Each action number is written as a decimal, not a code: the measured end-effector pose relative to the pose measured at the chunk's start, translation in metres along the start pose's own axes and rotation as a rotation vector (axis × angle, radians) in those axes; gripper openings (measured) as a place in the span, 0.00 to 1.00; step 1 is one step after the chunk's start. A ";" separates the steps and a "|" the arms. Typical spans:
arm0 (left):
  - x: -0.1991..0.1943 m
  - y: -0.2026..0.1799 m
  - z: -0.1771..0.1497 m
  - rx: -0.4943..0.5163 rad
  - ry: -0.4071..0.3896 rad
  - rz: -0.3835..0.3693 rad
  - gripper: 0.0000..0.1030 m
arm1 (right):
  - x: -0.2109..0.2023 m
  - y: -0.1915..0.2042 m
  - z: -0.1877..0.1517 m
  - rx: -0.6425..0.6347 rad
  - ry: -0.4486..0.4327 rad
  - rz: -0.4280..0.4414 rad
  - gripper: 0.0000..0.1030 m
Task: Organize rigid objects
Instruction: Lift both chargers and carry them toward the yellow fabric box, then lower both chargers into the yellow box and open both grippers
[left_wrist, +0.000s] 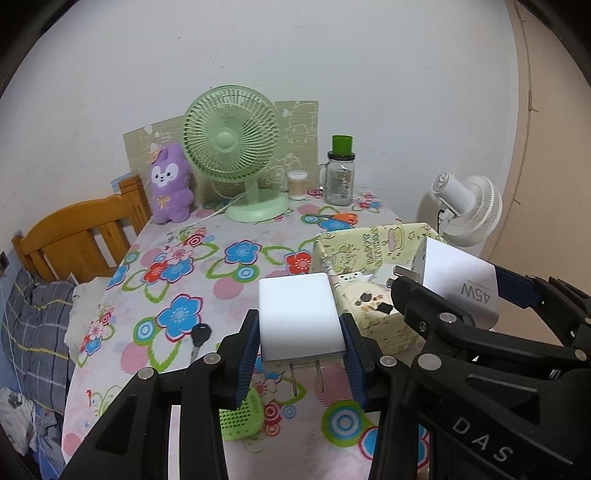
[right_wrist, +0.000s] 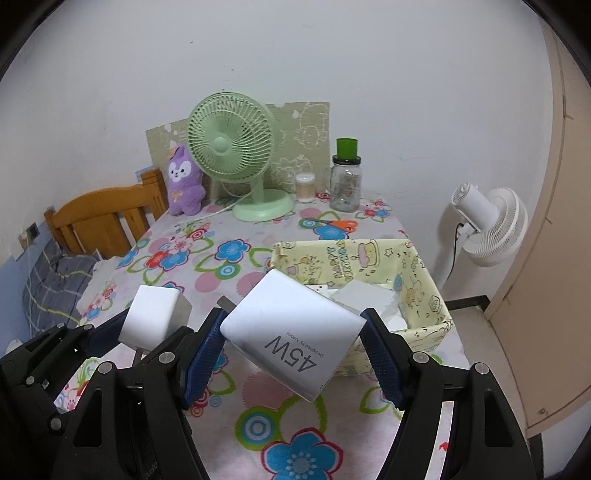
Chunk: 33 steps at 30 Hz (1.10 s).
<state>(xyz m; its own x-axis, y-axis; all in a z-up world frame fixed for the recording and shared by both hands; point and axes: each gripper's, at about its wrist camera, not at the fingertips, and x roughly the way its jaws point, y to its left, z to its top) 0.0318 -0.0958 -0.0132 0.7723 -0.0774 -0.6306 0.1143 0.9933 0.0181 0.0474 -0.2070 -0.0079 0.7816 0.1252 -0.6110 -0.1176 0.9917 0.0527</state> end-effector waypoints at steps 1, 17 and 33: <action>0.002 -0.003 0.002 0.001 0.001 -0.003 0.42 | 0.001 -0.002 0.001 -0.001 0.000 -0.001 0.73; 0.054 -0.041 0.024 0.019 0.034 -0.054 0.42 | 0.040 -0.053 0.018 0.007 0.031 -0.035 0.73; 0.107 -0.066 0.031 0.040 0.116 -0.071 0.42 | 0.090 -0.089 0.018 0.032 0.103 -0.033 0.73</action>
<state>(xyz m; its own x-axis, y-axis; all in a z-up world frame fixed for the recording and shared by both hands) 0.1258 -0.1724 -0.0579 0.6843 -0.1343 -0.7167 0.1928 0.9812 0.0001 0.1388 -0.2837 -0.0536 0.7174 0.0903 -0.6908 -0.0722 0.9959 0.0552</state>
